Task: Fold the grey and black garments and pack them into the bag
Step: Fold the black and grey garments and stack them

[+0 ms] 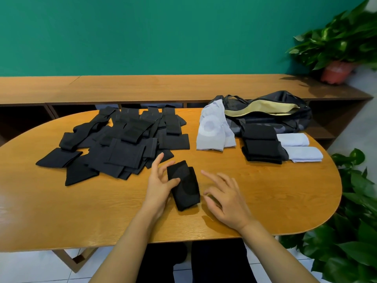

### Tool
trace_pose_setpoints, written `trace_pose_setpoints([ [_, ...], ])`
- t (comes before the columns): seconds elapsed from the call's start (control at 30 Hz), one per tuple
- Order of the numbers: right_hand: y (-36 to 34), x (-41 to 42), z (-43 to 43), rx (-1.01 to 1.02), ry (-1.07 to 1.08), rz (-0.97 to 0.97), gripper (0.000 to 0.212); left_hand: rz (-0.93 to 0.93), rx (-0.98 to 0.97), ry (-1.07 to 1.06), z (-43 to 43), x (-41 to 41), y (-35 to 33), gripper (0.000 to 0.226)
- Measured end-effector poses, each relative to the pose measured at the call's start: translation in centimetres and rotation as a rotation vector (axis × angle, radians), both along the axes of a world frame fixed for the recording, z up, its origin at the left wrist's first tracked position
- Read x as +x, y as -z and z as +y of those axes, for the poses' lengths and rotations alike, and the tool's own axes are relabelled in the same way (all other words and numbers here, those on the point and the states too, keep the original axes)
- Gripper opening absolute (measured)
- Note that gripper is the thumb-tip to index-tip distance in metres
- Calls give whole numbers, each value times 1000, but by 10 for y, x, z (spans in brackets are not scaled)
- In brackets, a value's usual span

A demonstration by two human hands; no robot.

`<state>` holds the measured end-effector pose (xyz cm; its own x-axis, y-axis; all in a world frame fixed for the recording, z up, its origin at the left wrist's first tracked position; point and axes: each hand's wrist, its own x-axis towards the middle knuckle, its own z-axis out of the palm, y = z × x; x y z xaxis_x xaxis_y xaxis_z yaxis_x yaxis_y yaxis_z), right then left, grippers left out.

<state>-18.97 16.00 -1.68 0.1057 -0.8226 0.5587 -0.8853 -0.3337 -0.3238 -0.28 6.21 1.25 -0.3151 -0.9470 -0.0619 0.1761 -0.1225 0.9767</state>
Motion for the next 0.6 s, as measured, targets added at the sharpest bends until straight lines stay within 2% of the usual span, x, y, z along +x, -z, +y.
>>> trace_pose_setpoints([
  [0.13, -1, 0, -1, -56, -16, 238, 24, 128, 219, 115, -14, 11, -18, 69],
  [0.23, -6, 0, -1, -64, -119, 414, 27, 70, 288, 293, -25, 17, -23, 64],
  [0.33, -15, 1, -1, -59, -195, 474, 26, -41, 311, 438, -30, 13, -25, 73],
  [0.4, -22, -2, -1, -30, -222, 504, 27, -89, 284, 476, -28, 3, -26, 70],
  [0.5, -24, -14, -1, 6, -135, 516, 32, -140, 176, 305, -27, -13, -22, 65],
  [0.6, -20, -44, 1, 11, 183, 448, 45, -401, -118, -31, -35, -20, -3, 58],
])
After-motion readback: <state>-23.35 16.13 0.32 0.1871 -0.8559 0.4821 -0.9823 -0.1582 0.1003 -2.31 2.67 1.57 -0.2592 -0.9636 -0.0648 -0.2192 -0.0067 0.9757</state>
